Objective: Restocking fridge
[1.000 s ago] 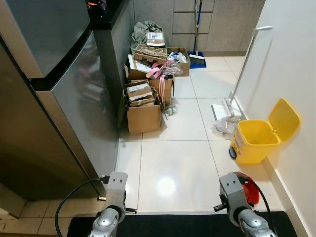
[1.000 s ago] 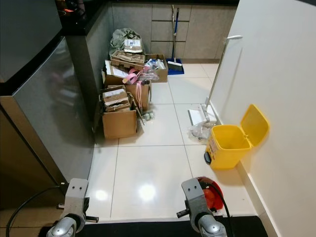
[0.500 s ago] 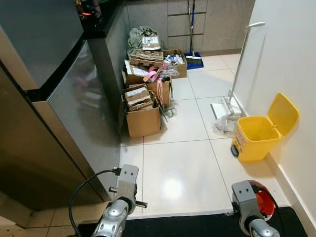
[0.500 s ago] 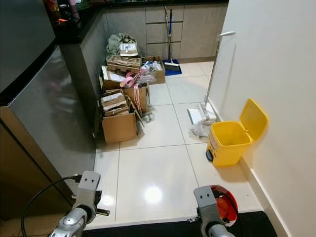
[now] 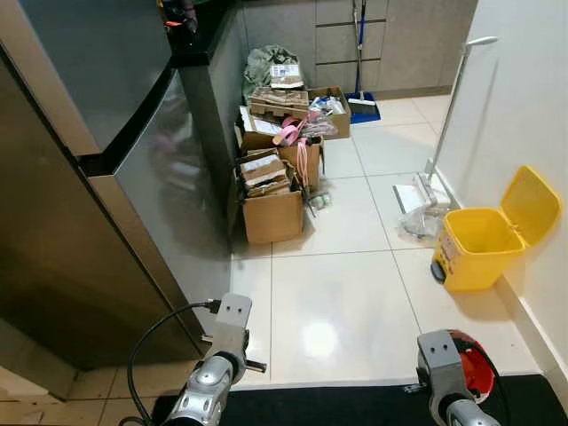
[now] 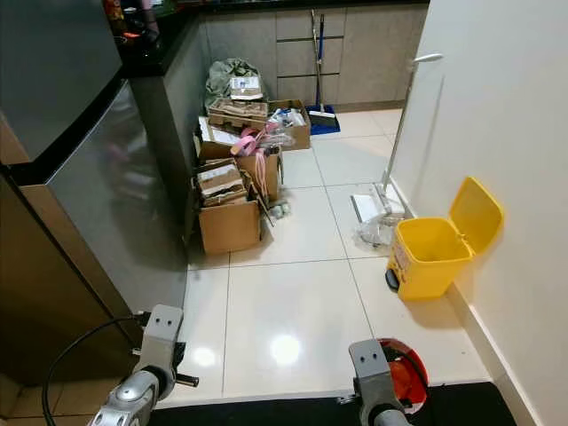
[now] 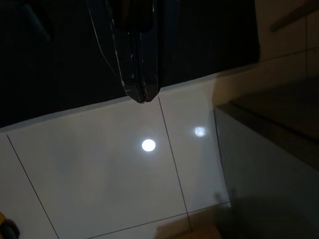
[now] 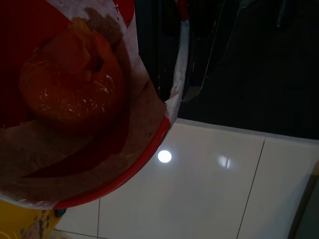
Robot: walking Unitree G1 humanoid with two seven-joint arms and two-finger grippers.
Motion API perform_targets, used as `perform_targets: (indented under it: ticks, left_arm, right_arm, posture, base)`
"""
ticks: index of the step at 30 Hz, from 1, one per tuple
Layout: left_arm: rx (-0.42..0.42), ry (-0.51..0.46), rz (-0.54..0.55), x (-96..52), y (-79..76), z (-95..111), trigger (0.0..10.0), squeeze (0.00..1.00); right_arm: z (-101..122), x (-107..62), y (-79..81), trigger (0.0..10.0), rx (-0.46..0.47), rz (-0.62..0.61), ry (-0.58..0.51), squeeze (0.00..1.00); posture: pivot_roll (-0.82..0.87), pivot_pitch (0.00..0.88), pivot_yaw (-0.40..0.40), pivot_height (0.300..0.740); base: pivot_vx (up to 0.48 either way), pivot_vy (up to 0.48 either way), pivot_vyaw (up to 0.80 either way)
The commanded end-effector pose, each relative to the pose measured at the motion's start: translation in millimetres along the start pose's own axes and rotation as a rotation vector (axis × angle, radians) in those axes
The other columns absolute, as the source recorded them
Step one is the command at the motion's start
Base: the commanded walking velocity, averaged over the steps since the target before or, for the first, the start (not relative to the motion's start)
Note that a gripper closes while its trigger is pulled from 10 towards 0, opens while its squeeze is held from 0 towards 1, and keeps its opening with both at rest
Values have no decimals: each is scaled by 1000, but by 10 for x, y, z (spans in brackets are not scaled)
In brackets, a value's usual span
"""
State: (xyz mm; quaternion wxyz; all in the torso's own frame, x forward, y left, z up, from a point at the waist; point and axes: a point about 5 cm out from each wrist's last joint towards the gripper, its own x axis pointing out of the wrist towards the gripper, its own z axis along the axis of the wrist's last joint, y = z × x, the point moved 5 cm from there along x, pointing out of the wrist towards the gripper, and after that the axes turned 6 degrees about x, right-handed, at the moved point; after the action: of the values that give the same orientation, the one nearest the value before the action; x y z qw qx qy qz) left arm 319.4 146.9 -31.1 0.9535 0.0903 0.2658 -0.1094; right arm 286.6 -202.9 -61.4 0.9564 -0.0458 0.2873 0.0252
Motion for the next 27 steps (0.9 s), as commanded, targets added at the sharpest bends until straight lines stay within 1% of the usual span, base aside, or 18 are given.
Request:
perform_targets:
  ticks: [1,7,11,22,25,27]
  left_arm:
    - [23,17,-6,-6,0,-54,10000,0]
    - [29,19,-25,8,-30,-42,10000,0]
    - [31,21,-31,13,-43,-39,10000,0]
    - [37,18,-41,26,-47,-20,10000,0]
    - [47,3,-47,24,-55,-3,10000,0]
    - [36,-12,-56,22,-72,17,10000,0]
  right_arm:
    - [41,-5,-13,10000,5,-12,-28,0]
    - [24,-16,-31,10000,12,-20,-28,0]
    - [13,-22,-36,10000,14,-23,-28,0]
    - [21,-18,-27,10000,17,-24,-31,0]
    - [20,-18,-24,10000,17,-24,-30,0]
    - [18,-21,-25,10000,17,-24,-31,0]
  posture:
    - [-37,75,70,740]
    - [-41,74,81,740]
    - [-42,75,82,740]
    - [-40,74,85,740]
    - [-40,72,85,740]
    - [-40,72,85,740]
  base:
    - [0,0,0]
    - [0,0,0]
    - [0,347,0]
    - [0,480,0]
    - [0,0,0]
    - [0,0,0]
